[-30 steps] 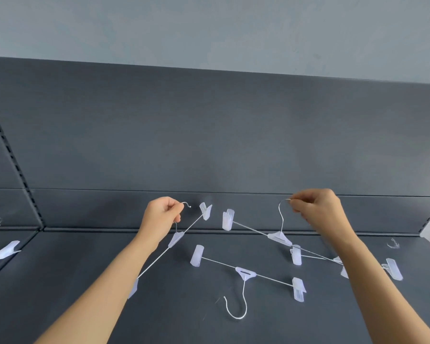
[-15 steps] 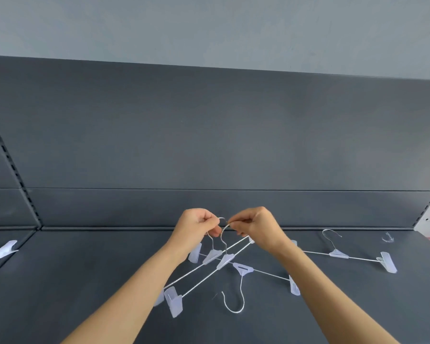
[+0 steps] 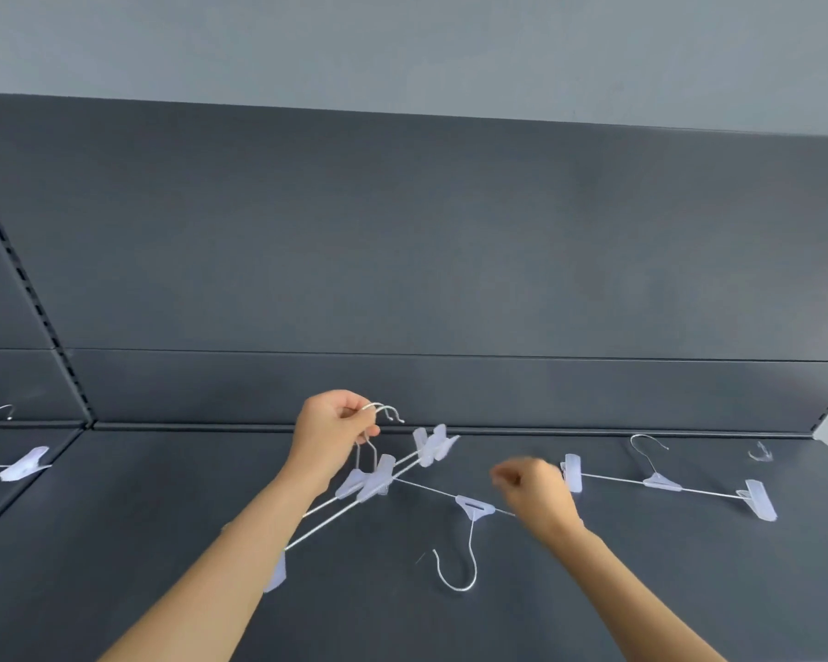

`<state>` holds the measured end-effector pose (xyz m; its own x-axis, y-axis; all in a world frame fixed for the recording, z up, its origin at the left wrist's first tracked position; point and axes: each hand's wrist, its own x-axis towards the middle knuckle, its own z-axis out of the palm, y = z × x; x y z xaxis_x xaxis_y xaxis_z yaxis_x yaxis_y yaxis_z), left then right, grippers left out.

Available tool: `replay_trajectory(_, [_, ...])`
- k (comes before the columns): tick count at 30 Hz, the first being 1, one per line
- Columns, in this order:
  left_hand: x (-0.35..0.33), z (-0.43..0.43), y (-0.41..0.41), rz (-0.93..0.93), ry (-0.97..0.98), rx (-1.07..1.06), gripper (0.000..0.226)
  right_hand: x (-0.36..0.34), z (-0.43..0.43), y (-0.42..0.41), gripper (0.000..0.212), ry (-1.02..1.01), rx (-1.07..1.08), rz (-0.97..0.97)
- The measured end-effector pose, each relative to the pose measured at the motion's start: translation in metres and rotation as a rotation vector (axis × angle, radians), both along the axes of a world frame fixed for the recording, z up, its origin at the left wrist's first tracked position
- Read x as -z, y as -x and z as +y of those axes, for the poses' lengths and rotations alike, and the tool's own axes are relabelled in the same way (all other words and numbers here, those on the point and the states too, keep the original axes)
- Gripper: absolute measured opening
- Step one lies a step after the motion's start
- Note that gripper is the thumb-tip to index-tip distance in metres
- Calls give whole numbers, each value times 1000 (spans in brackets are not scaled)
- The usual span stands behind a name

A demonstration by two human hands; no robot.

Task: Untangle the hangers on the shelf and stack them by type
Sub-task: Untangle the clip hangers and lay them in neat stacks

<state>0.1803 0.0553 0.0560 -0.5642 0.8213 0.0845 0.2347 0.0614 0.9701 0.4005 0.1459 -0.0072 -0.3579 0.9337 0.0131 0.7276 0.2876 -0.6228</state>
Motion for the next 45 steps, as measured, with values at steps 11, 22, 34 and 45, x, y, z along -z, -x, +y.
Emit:
replay_trajectory(11, [1, -4, 27, -136, -105, -176, 17, 25, 6, -25, 26, -88, -62, -343])
replay_trajectory(22, [17, 16, -38, -289, 34, 24, 38, -1, -21, 10, 23, 441, -86, 314])
replay_trajectory(34, [33, 30, -80, -369, 87, 122, 29, 14, -19, 8, 17, 573, 54, 394])
replay_trajectory(45, [29, 57, -107, -239, 117, 155, 16, 4, 20, -81, 21, 407, 215, 402])
